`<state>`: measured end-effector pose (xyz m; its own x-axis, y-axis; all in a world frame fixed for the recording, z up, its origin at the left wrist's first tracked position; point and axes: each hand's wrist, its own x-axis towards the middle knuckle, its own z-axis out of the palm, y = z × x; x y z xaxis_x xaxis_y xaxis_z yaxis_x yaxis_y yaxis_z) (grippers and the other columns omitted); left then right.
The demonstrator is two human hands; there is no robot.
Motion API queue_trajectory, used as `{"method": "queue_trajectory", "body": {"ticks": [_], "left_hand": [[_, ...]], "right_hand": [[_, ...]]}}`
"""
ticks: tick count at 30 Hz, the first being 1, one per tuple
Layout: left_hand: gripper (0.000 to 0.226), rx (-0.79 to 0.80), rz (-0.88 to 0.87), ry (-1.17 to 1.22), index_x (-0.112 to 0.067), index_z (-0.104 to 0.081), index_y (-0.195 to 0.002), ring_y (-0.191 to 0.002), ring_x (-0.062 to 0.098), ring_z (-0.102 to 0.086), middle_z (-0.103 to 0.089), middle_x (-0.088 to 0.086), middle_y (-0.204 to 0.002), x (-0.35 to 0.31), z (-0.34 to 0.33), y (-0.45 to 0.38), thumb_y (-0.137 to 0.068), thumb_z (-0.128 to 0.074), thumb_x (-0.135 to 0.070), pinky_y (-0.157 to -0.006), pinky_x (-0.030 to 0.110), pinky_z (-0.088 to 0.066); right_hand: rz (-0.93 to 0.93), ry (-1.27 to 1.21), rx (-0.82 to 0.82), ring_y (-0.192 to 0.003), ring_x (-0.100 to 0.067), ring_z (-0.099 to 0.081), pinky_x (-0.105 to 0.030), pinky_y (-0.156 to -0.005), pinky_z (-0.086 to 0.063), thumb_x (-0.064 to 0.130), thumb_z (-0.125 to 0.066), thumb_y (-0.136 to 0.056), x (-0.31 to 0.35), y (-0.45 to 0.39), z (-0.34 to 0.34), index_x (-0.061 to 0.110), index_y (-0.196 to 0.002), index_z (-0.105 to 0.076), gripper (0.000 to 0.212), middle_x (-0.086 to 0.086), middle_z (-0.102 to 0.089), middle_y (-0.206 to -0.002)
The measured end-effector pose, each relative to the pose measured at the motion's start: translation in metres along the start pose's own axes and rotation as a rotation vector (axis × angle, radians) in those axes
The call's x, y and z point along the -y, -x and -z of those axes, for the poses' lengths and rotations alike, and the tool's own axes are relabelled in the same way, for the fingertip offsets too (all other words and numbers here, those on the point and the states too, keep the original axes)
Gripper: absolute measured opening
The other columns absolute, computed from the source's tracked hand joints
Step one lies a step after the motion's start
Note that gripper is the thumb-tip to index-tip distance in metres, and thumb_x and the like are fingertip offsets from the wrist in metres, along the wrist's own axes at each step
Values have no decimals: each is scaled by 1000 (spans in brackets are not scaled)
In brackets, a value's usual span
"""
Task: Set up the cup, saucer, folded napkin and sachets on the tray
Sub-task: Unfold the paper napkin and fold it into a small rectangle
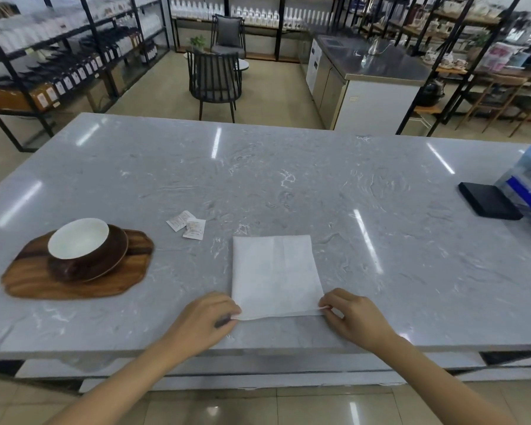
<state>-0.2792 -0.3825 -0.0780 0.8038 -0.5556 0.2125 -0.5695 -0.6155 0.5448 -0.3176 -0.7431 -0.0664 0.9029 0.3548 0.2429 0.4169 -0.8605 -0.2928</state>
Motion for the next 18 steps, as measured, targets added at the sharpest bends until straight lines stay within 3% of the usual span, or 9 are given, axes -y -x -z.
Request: {"method": "queue_trajectory", "body": {"ticks": [9, 13, 18], "left_hand": [[18, -137, 53, 88, -16, -77, -101, -84, 11, -67, -69, -9, -99, -15, -17, 3, -89, -71, -4, -77, 24, -54], [22, -138, 6, 27, -14, -76, -97, -81, 12, -69, -70, -7, -98, -18, -21, 4, -93, -55, -19, -69, 30, -59], [26, -175, -74, -136, -11, -77, -91, -74, 15, -70, -72, 1, -99, -17, -22, -1, -90, -52, -17, -50, 32, -58]], "right_hand": [[-88, -70, -74, -67, -22, -69, -39, -56, -58, 2, -69, -91, -6, 3, -11, 11, -105, -66, 17, -1, -68, -109], [-96, -47, -71, -71, -24, -71, -39, -54, -59, 3, -71, -89, -8, 7, -14, 10, -101, -67, 15, -5, -68, -116], [-72, -9, -76, -71, -27, -73, -37, -51, -59, 3, -77, -84, -6, 10, -13, 9, -96, -71, 15, -10, -70, -116]]}}
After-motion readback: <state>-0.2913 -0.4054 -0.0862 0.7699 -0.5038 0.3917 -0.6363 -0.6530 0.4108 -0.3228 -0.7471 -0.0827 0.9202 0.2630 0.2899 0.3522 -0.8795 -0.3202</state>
